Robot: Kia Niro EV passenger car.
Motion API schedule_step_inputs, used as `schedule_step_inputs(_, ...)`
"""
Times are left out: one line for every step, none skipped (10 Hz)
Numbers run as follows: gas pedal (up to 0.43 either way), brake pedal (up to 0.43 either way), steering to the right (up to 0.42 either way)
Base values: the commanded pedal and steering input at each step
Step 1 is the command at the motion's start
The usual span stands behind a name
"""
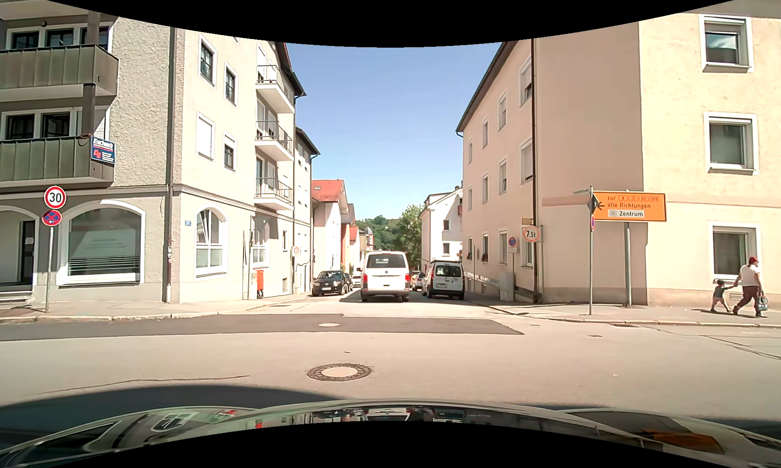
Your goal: Follow the waypoints while adhering to traffic rules and regulations
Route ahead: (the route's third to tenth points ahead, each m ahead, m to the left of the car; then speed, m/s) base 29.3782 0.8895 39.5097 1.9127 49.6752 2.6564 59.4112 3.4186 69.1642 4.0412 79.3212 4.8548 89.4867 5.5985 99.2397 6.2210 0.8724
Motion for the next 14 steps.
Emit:
schedule_step_inputs(0.000,0.165,0.012)
schedule_step_inputs(0.000,0.165,0.013)
schedule_step_inputs(0.000,0.159,0.014)
schedule_step_inputs(0.000,0.152,0.014)
schedule_step_inputs(0.000,0.152,0.014)
schedule_step_inputs(0.000,0.122,0.014)
schedule_step_inputs(0.000,0.091,0.014)
schedule_step_inputs(0.000,0.049,0.013)
schedule_step_inputs(0.000,0.000,0.013)
schedule_step_inputs(0.000,0.000,0.013)
schedule_step_inputs(0.000,0.000,0.013)
schedule_step_inputs(0.209,0.000,0.012)
schedule_step_inputs(0.228,0.000,0.012)
schedule_step_inputs(0.240,0.000,0.010)
